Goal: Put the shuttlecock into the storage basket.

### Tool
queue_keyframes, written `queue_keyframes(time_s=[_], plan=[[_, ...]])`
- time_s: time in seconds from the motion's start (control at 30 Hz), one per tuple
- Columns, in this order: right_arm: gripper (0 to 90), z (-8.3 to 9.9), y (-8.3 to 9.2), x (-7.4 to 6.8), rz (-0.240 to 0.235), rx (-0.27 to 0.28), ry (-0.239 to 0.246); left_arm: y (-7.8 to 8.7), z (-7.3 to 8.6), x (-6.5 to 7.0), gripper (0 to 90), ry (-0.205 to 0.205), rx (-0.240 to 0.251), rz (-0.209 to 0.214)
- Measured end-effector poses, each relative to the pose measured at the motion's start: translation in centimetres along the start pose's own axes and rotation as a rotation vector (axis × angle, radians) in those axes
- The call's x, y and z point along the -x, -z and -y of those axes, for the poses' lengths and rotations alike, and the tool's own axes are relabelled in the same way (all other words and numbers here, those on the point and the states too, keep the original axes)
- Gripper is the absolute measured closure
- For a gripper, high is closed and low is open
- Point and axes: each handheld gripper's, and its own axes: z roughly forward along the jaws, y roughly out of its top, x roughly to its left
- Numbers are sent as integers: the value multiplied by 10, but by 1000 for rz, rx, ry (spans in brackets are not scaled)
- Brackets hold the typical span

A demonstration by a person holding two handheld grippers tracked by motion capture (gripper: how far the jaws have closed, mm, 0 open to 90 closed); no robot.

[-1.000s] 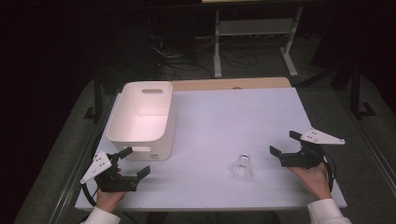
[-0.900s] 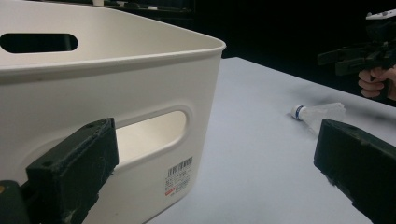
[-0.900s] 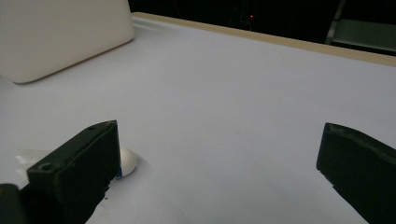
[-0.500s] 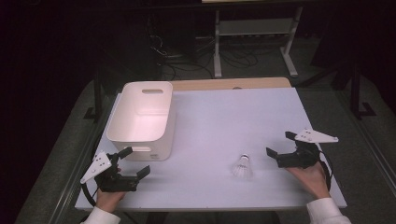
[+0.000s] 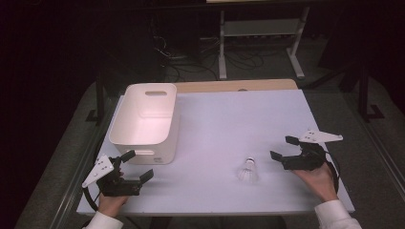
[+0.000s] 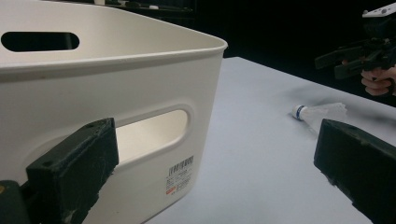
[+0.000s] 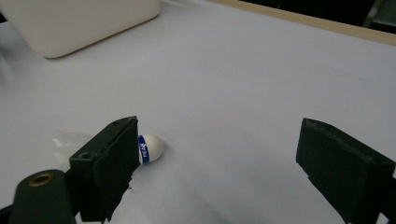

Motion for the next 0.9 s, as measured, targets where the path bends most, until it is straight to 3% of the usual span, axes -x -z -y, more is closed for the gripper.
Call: queue_keyframes(time_s=[0.53,0.7,0.9], plan=[[131,-9,-13,-11,-55,-105,67,1,0,0,0,-1,-6,1],[157,-10,-18,-14,-78,-152,90,0,0,1,0,-2,-6,1],[254,-10,-24,-17,-119,-223,113,0,0,1,0,0,-2,1]])
